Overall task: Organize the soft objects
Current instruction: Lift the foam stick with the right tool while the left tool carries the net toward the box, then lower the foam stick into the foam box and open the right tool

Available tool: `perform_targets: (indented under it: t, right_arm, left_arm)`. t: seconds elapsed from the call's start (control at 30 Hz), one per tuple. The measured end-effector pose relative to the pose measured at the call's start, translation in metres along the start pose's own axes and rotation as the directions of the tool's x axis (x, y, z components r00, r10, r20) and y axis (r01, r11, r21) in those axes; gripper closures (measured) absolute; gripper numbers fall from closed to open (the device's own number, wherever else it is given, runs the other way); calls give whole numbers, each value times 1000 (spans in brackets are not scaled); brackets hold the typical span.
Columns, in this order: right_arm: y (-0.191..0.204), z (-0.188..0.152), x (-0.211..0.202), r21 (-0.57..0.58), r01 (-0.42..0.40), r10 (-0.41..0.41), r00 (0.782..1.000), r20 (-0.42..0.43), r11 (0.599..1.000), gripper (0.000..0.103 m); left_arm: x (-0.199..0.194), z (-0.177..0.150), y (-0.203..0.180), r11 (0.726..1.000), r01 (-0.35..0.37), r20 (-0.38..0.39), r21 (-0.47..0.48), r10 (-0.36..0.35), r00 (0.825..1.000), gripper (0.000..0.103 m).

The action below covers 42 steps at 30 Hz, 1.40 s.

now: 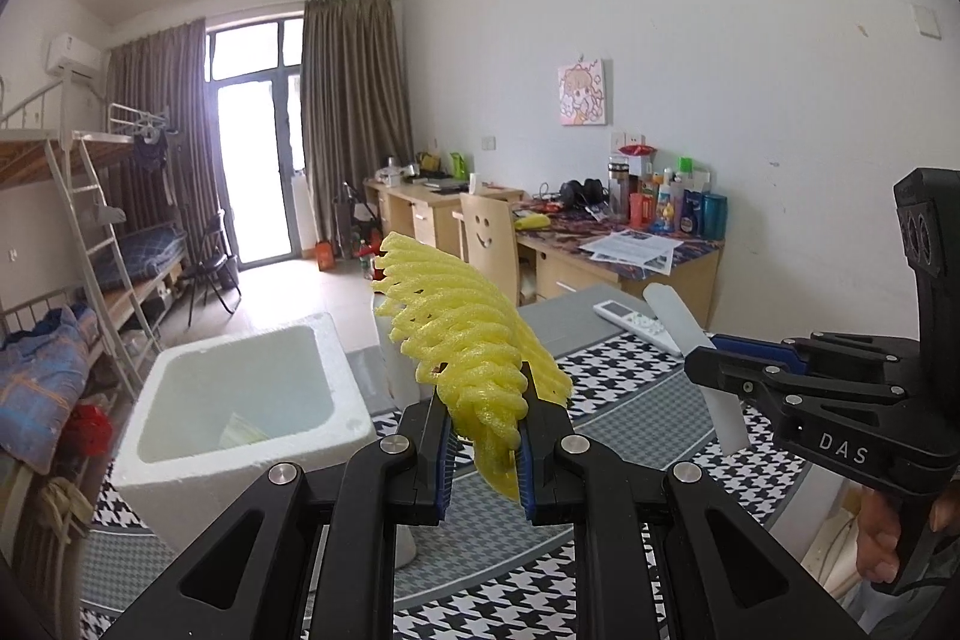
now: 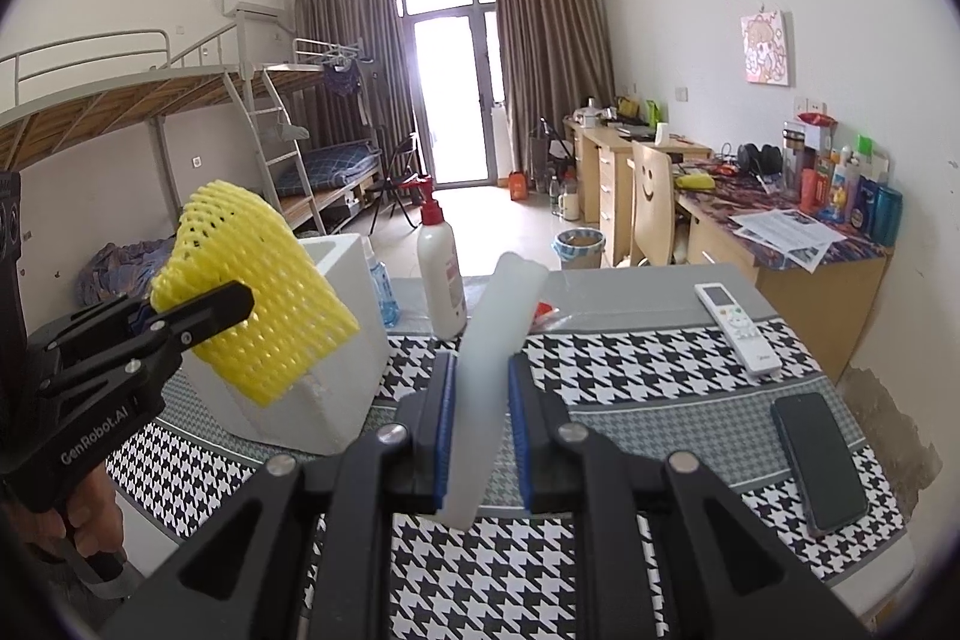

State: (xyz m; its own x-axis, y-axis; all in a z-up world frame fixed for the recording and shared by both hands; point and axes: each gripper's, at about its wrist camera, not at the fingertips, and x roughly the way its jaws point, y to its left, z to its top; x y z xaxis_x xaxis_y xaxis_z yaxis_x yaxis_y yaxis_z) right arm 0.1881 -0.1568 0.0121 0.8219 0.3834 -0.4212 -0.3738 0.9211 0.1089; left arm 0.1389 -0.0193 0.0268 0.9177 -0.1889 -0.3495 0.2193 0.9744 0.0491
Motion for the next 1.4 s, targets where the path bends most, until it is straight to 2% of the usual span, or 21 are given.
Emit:
perform_targets:
  t: [0.33,0.8,1.4]
  right_arm:
    - [10,7,2,-25,-24,25,1000,13,999,82]
    - [30,21,9,-69,-84,86,996,27,994,82]
    - [73,34,31,-142,-191,194,981,2,971,82]
  left_arm:
    - [-9,9,14,1000,-24,33,-15,25,999,85]
    - [-17,16,38,995,-91,53,-49,94,994,85]
    - [-27,14,74,971,-215,61,-100,222,973,85]
